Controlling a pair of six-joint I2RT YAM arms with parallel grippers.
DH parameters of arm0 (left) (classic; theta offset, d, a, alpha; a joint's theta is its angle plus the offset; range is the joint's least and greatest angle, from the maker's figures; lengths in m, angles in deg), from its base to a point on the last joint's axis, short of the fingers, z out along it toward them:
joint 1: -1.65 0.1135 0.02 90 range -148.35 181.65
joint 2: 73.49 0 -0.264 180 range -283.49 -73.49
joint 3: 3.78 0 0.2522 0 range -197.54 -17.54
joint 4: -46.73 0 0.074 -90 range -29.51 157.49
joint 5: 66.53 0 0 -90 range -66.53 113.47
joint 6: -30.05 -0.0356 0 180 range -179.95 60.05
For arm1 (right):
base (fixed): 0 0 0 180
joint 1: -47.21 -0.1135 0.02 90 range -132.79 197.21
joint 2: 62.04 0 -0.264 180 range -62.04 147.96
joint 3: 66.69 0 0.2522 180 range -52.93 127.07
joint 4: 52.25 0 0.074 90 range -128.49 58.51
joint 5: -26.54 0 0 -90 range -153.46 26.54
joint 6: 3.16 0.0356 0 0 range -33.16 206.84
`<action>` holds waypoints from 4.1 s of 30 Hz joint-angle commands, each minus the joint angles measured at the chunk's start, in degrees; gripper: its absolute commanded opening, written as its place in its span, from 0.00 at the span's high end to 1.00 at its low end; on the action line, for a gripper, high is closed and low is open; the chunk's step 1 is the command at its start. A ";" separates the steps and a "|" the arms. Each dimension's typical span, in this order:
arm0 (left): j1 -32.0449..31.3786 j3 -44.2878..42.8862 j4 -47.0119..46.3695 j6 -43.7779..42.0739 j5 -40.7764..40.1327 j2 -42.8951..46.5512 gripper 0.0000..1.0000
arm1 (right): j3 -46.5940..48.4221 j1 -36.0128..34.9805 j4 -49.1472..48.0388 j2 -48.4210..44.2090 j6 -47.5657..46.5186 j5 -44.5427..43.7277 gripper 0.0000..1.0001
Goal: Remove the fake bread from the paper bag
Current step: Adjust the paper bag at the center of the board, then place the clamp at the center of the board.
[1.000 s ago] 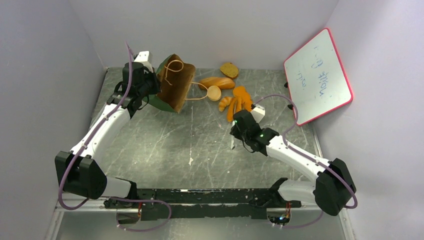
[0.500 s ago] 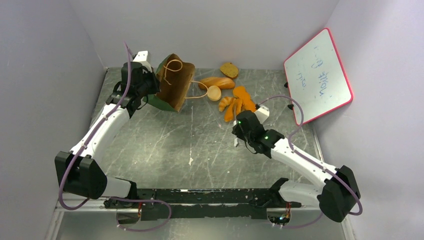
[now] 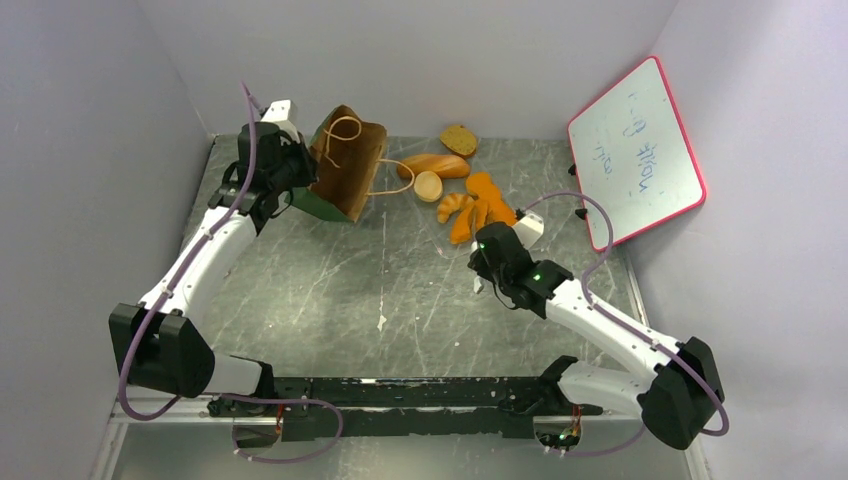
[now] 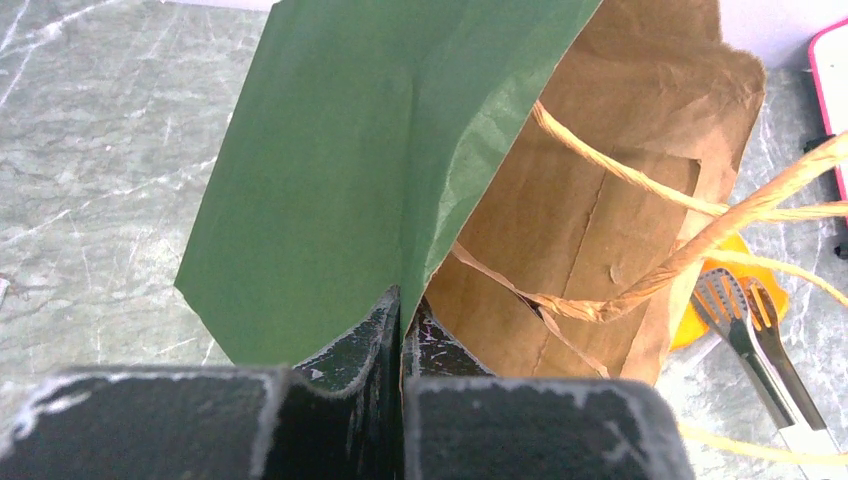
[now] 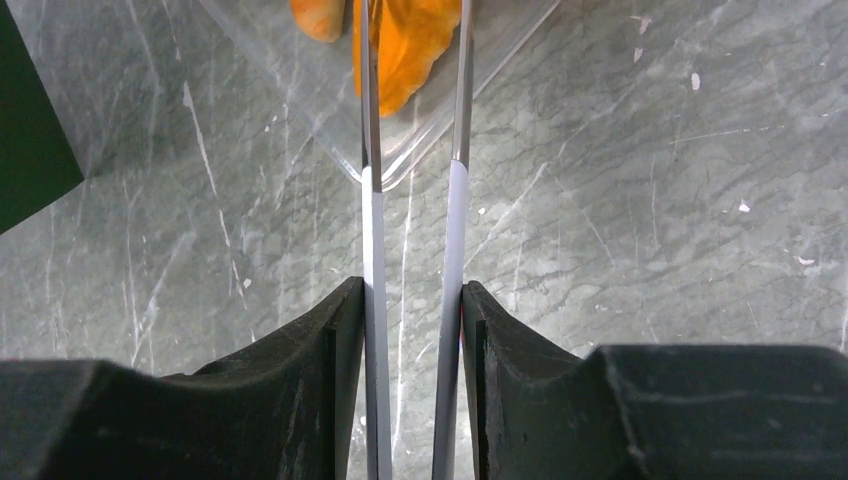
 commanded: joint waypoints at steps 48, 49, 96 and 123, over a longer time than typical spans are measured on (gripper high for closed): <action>16.90 4.38 -2.15 33.95 29.63 10.17 0.93 | 3.86 0.05 0.24 -6.00 -6.35 -4.44 0.58; 17.07 5.28 -2.66 34.33 29.89 10.35 0.93 | 4.21 -0.03 0.16 -5.74 -6.90 -4.35 0.58; 19.61 13.40 -3.89 44.45 24.92 6.63 0.87 | 6.06 -23.44 -40.14 35.67 -25.27 -17.16 0.60; 21.63 12.55 -2.31 40.85 25.22 9.64 0.49 | 12.33 -23.28 -38.47 47.14 -24.55 -14.93 0.48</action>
